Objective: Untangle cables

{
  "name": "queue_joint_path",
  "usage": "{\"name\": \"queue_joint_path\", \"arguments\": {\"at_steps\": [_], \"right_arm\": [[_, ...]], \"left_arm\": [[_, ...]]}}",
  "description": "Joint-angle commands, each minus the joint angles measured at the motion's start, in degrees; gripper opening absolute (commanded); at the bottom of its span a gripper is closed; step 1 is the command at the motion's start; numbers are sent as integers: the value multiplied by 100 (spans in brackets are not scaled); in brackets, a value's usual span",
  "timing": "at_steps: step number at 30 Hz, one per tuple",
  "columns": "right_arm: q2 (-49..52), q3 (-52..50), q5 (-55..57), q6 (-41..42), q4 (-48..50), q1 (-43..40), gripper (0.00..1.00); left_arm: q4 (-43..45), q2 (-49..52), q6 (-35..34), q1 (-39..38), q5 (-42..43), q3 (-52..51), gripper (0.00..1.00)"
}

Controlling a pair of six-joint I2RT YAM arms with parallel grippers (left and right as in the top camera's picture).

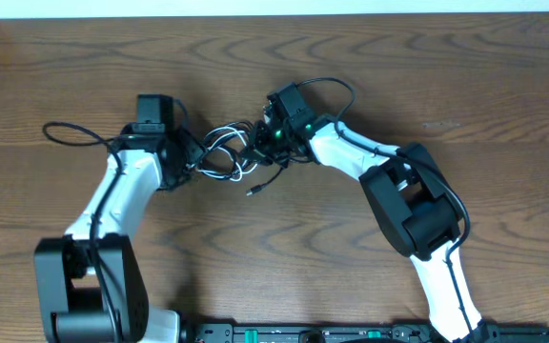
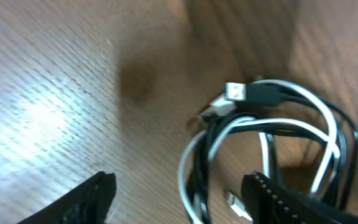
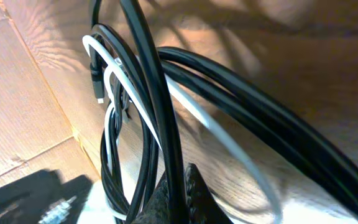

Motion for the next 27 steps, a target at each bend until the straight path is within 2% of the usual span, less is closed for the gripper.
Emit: {"name": "queue_joint_path", "arguments": {"at_steps": [1, 8, 9, 13, 14, 21, 27], "right_arm": [[-55, -31, -96, 0, 55, -48, 1], [-55, -31, -92, -4, 57, -48, 1], [-55, -31, -92, -4, 59, -48, 1], [-55, -31, -92, -120, 52, -48, 1], [-55, -31, -92, -181, 46, -48, 1], [-160, -31, 20, -522, -306, -48, 1], [-748, -31, 688, -1082, -1191, -31, 1]], "left_arm": [[39, 396, 92, 125, 890, 59, 65], [525, 1080, 90, 122, 1904, 59, 65], [549, 1141, 90, 122, 1963, 59, 61], [597, 1252, 90, 125, 2041, 59, 15], [621, 1250, 92, 125, 2041, 59, 8], [1010, 1019, 874, 129, 2282, 68, 8], [1084, 363, 1803, 129, 2295, 68, 7]]}}
